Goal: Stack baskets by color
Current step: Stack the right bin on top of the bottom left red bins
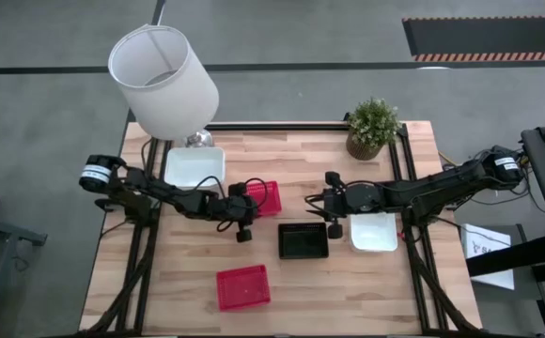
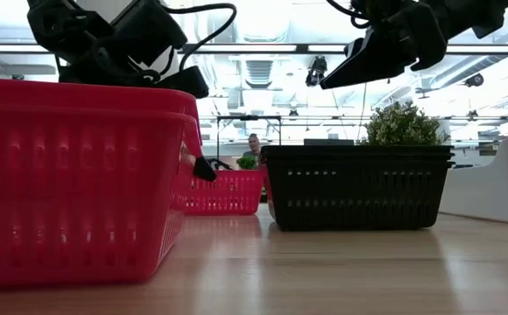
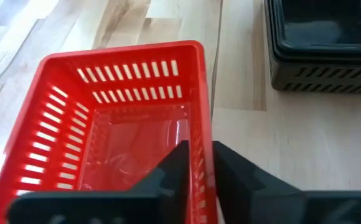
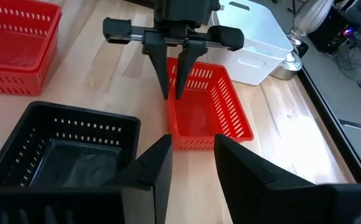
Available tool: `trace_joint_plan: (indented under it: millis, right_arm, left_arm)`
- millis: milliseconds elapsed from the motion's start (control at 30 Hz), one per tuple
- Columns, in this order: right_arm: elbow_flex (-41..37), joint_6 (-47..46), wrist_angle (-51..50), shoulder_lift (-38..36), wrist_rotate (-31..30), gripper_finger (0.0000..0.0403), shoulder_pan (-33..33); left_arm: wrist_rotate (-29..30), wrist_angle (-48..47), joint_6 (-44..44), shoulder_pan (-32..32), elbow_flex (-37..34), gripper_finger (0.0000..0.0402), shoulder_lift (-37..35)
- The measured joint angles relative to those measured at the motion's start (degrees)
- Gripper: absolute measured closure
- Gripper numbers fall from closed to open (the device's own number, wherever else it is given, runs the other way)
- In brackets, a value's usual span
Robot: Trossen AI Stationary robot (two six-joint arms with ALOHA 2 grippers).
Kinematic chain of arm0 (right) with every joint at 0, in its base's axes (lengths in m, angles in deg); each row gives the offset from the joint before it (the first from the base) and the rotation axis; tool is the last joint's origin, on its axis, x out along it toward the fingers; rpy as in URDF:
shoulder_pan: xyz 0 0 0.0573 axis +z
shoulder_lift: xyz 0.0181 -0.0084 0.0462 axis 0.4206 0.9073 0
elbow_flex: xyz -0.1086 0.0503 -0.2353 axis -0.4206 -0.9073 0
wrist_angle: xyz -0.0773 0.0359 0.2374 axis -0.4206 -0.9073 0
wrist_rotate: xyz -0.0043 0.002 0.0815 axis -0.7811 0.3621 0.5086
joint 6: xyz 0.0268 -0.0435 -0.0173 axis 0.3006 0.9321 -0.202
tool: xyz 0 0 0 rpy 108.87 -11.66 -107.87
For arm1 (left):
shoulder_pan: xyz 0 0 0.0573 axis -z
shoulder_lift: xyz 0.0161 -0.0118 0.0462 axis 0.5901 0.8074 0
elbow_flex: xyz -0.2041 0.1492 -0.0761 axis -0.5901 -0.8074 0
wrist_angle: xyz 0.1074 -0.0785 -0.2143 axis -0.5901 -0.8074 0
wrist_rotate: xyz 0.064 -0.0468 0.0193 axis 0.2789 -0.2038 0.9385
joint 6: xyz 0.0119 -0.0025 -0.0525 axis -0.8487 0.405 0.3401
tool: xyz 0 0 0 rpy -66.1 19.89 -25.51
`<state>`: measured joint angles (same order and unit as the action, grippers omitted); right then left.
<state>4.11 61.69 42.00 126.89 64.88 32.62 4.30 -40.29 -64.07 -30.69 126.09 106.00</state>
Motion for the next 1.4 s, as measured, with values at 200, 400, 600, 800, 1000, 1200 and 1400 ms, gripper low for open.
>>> trace_joint_plan:
  millis: [200,400,600,800,1000,1200,1400]
  right_arm:
    - [-0.4,-0.3,0.0,0.0,0.0,0.0291,0.0]
    - [-0.9,-0.4,0.0,0.0,0.0,0.0291,0.0]
    - [-1.0,-0.4,0.0,0.0,0.0,0.0291,0.0]
    - [-3.4,4.1,6.9,0.0,4.3,0.0291,0.0]
    - [-7.3,8.0,16.9,0.0,6.0,0.0291,-0.5]
    - [-7.7,8.0,17.8,-0.4,6.0,0.0291,-0.7]
    - [-7.1,10.9,17.6,-1.6,5.8,0.0291,-0.7]
  left_arm:
    - [0.0,0.0,0.0,0.0,-0.1,0.0395,0.0]
    - [0.0,0.1,-0.5,0.0,0.1,0.0399,0.0]
    - [0.1,0.0,-0.5,0.0,0.2,0.0400,0.0]
    - [1.2,-0.1,-1.9,1.5,1.8,0.0401,-0.8]
    - [4.4,-4.7,-2.2,5.8,5.6,0.0401,-5.5]
    - [12.6,-14.0,-2.1,11.6,10.0,0.0401,-11.6]
    - [16.4,-15.1,-1.9,18.9,15.2,0.0401,-13.4]
